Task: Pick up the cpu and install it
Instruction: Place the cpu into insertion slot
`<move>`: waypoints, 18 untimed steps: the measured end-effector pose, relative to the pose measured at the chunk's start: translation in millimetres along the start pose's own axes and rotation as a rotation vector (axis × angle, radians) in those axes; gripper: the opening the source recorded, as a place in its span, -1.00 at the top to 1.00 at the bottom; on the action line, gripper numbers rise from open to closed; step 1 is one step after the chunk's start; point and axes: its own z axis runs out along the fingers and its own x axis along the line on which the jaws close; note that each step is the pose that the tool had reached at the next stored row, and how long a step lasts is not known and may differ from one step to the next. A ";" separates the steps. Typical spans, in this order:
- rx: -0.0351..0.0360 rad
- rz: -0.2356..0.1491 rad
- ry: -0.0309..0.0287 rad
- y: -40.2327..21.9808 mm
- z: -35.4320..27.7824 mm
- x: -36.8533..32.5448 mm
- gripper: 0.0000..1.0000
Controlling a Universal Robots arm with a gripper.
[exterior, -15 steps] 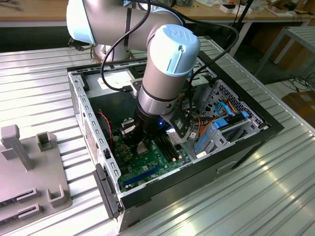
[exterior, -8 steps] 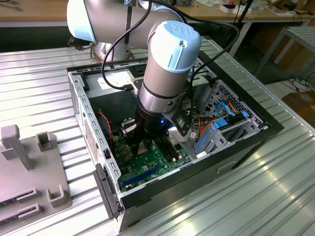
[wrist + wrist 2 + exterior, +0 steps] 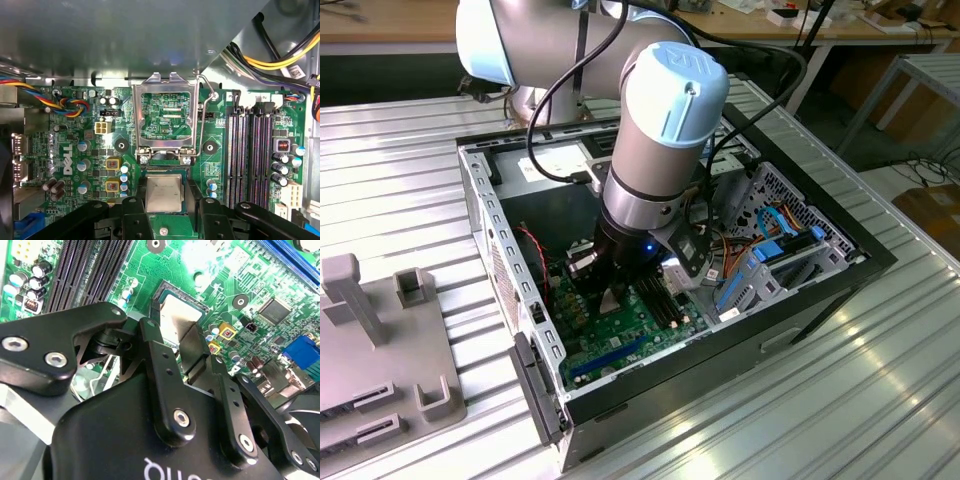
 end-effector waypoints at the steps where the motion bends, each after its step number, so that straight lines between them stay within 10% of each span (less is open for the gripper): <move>1: -0.0003 0.003 -0.0001 0.0 0.2 -0.3 0.13; 11: -0.0011 0.022 -0.0004 -0.1 0.9 -2.2 0.13; 18: -0.0009 0.020 -0.0003 0.1 -12.9 -1.7 0.13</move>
